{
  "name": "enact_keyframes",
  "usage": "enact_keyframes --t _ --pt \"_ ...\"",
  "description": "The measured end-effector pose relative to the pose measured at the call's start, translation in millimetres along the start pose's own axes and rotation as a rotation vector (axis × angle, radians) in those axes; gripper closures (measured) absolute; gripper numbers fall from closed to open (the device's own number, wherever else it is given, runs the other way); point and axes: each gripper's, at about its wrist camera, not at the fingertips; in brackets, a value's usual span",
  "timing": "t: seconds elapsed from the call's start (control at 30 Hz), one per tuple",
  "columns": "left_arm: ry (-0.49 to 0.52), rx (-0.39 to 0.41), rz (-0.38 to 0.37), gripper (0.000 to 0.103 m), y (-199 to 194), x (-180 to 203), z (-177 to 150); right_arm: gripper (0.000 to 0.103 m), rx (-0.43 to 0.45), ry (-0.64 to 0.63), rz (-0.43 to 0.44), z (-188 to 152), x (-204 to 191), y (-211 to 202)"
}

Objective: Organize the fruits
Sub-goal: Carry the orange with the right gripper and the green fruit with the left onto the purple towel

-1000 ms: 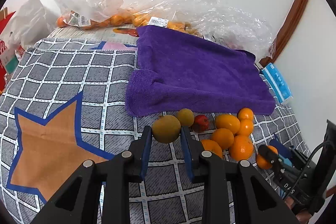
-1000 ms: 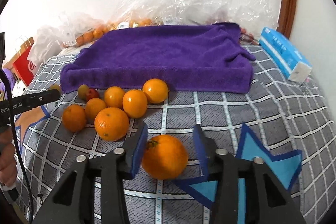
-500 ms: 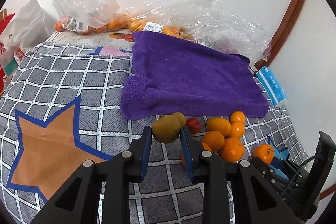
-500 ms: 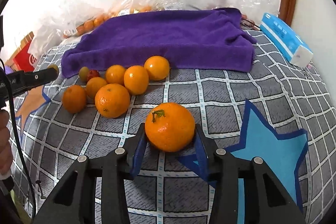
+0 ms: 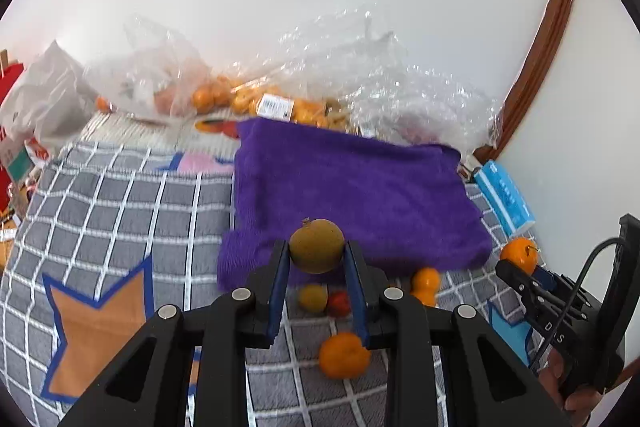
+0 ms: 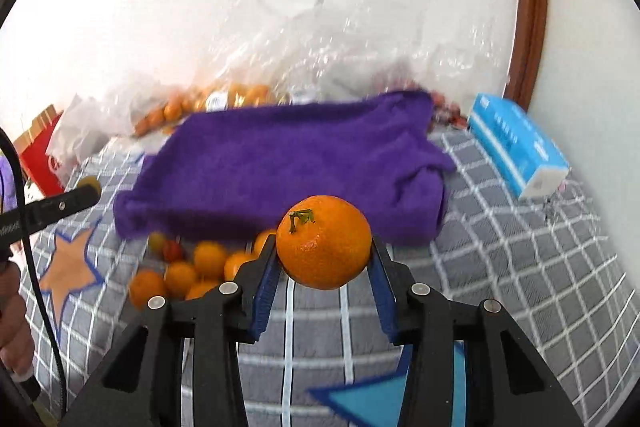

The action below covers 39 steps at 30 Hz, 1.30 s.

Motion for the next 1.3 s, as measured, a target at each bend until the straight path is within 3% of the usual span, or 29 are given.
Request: enact_keyframes --t 0.33,0.7,1.3 --pt "-0.025 0.022 0.009 0.076 19 5 30 0.060 0.061 -0.007 0.020 46 -3 17" --pt "-0.027 0.002 0.014 0.076 62 17 43 0.060 0.054 -0.001 0.016 70 4 58" --pt "-0.034 -0.039 0.020 0.076 104 15 26 0.060 0.012 0.048 0.005 65 33 105"
Point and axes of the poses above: each gripper's, at about its wrist camera, not at the fingertips, and y roughly the way its jaws point, x to its right, z to its top, and after that the axes turned 12 degrees about z, right-handed
